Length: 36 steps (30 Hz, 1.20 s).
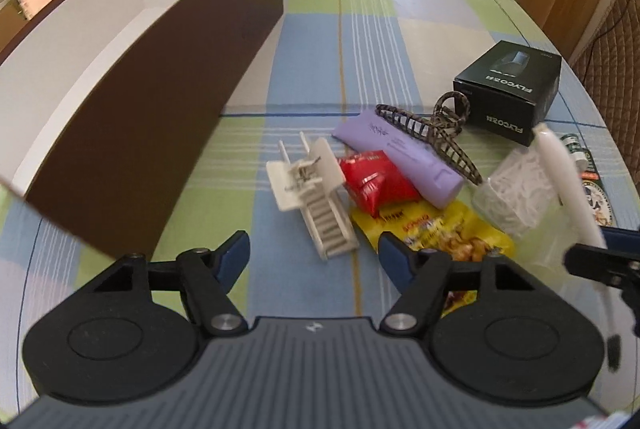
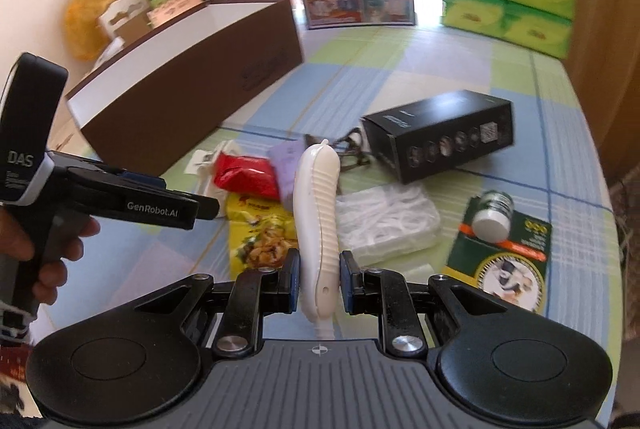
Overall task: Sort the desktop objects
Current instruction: 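Grasp the white plastic clip with the left gripper while the right holds the toothbrush, then carry clip and toothbrush into the brown box with both grippers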
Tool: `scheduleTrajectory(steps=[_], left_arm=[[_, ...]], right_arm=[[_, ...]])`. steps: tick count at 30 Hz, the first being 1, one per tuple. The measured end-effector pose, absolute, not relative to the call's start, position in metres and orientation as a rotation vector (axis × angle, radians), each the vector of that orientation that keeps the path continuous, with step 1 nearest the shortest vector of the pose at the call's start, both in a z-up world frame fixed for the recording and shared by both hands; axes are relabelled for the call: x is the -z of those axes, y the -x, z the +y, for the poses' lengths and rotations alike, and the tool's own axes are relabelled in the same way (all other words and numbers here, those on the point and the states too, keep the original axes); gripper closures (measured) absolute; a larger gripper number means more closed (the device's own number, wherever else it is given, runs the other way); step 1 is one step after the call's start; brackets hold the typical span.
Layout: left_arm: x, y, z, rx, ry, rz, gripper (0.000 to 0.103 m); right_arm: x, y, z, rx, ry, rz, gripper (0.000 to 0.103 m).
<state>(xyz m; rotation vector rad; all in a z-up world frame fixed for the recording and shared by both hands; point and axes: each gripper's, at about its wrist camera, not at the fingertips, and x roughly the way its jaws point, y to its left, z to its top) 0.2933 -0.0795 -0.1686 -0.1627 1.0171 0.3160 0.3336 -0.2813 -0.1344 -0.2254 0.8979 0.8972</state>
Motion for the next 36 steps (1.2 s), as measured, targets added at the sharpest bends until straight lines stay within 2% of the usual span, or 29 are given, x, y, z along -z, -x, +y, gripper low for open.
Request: scheduleTrajectory(steps=[6,18,21,36], left_arm=[[0.172,-0.304,-0.063,-0.297,0.156,1.026,0.068],[0.181,-0.333,-0.045,-0.241,0.120,1.025,0.068],[0.183,-0.335,-0.047,-0.234,0.077,1.012,0.072],[0.142,-0.276,-0.054,-0.164,0.066,0.964,0.075]], right_arm=[[0.136,-0.338,-0.284,-0.810,0.194,0.921,0.086],[0.139,-0.342,-0.264,-0.758,0.190,0.944,0.086],[0.139,-0.341,-0.261,-0.759,0.193,0.947,0.086],[0.131,-0.324,-0.243,-0.827,0.171,0.976,0.086]])
